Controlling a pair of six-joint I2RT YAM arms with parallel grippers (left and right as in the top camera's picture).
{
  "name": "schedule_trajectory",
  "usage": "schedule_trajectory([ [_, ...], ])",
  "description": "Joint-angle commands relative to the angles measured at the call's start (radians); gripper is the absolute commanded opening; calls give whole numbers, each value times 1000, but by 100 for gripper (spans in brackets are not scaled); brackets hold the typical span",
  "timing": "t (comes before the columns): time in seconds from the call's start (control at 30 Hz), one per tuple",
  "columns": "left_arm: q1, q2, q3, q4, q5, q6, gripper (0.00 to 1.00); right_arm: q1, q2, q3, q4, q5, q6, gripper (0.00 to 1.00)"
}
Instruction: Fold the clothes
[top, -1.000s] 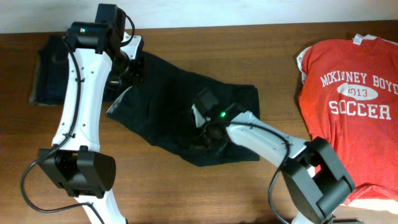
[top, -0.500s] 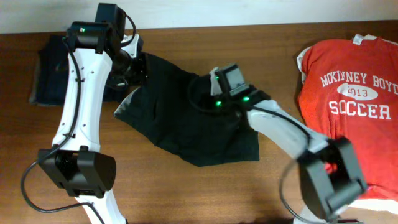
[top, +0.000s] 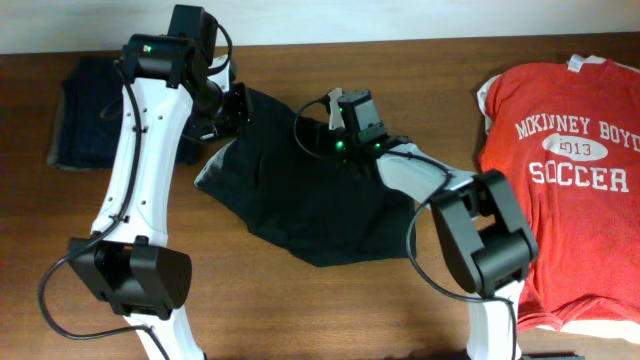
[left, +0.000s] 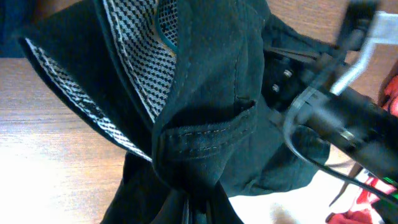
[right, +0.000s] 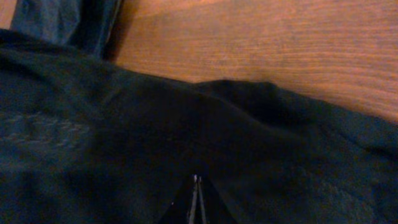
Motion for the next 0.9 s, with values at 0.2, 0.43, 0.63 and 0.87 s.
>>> schedule_trajectory([
  [0.2, 0, -14, 21, 15, -51, -13, 1, -90, -72, 19, -34, -10, -13, 4],
  [0.43, -50, -13, 21, 31, -57, -18, 1, -351, -379, -158, -959, 132, -150, 4],
  [0.63, -80, -9, 21, 37, -60, -38, 1, -341, -379, -448, -776, 72, -138, 4],
  [0.87, -231, 27, 21, 127, -49, -74, 1, -340, -379, -571, -753, 43, -116, 4],
])
